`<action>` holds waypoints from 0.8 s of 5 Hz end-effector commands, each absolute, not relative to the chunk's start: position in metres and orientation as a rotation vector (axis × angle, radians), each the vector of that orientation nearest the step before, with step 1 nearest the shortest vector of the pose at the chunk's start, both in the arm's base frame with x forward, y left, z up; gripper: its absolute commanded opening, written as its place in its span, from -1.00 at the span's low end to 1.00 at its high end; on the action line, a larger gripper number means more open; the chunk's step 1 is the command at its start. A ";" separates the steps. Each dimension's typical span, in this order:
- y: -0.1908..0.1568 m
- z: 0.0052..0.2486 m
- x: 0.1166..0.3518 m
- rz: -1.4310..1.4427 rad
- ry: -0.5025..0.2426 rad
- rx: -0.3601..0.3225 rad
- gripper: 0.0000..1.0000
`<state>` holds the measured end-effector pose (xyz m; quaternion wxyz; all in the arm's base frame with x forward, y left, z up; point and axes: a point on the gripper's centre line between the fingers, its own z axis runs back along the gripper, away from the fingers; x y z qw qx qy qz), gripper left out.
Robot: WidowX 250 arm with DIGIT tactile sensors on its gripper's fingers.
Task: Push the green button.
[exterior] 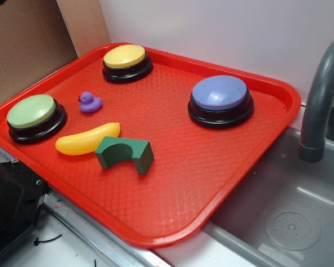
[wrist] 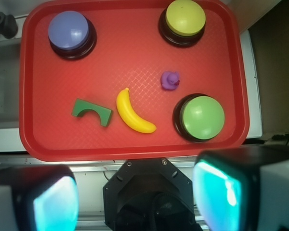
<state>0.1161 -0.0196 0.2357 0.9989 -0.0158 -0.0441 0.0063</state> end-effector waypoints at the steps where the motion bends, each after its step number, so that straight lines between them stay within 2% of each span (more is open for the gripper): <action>1: -0.020 0.236 0.116 0.013 -0.088 -0.032 1.00; 2: 0.008 0.204 0.137 0.182 -0.086 -0.046 1.00; 3: 0.038 0.170 0.156 0.338 -0.034 -0.023 1.00; 4: 0.062 0.146 0.159 0.330 -0.092 -0.039 1.00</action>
